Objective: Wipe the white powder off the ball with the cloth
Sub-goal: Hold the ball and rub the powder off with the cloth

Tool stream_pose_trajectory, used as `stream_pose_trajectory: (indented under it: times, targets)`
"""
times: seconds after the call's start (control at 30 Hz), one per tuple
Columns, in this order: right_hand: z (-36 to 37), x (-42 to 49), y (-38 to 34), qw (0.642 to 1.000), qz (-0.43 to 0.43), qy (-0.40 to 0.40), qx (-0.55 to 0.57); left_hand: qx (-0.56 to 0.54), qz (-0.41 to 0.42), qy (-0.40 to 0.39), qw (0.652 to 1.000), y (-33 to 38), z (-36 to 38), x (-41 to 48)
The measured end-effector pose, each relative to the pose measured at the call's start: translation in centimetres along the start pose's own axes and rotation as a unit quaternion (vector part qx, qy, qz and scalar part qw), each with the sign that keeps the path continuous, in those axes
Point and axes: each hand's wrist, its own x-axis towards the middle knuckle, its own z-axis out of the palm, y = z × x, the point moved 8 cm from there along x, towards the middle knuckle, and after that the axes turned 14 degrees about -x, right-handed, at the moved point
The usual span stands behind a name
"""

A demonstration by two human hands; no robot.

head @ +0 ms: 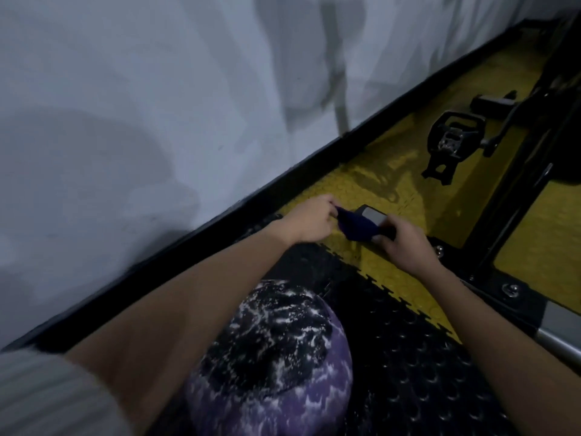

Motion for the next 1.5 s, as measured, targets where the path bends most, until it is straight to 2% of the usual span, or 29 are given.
stream_pose_trajectory:
  times: [0.13,0.23,0.47,0.73,0.8,0.9,1.0,1.17,1.23,1.37,1.5]
  targets:
    - [-5.5,-2.9,-6.1,0.994,-0.062,0.075,0.051,-0.114,0.033,0.139,0.983,1.6,-5.9,-6.4]
    - [-7.9,-5.1,-10.2,0.986,-0.104,0.09,0.088,-0.196,0.039,0.232,0.952,2.9,-9.6,-11.8]
    - [-10.8,-10.7,-18.6,0.965,-0.171,0.12,0.162,-0.321,-0.012,0.355,0.878,2.9,-12.6,-22.0]
    - [-9.6,-13.6,-23.1,0.959,-0.273,0.051,0.062,-0.431,-0.099,0.454,0.773,-0.6,-10.2,-27.9]
    - [-9.6,-14.5,-24.7,0.951,-0.308,0.037,0.021,-0.434,-0.101,0.475,0.759,-0.6,-10.0,-29.5]
    - [-10.0,-16.6,-26.9,0.932,-0.358,0.021,-0.048,-0.436,-0.089,0.49,0.75,0.2,-10.1,-31.8]
    - [-10.6,-18.8,-27.7,0.927,-0.366,0.001,-0.084,-0.428,-0.076,0.482,0.761,2.1,-10.4,-33.6]
    - [-10.7,-23.7,-25.4,0.922,-0.358,-0.038,-0.14,-0.404,-0.064,0.409,0.816,6.6,-9.5,-34.7]
    - [-11.5,-25.3,-24.3,0.916,-0.364,-0.04,-0.165,-0.4,-0.06,0.39,0.827,8.8,-8.6,-34.6]
    - [-14.3,-26.0,-23.7,0.918,-0.352,-0.031,-0.179,-0.403,-0.049,0.387,0.828,12.3,-8.2,-34.1]
    - [-16.0,-24.3,-23.4,0.931,-0.32,0.017,-0.176,-0.419,-0.05,0.398,0.814,13.0,-9.0,-33.2]
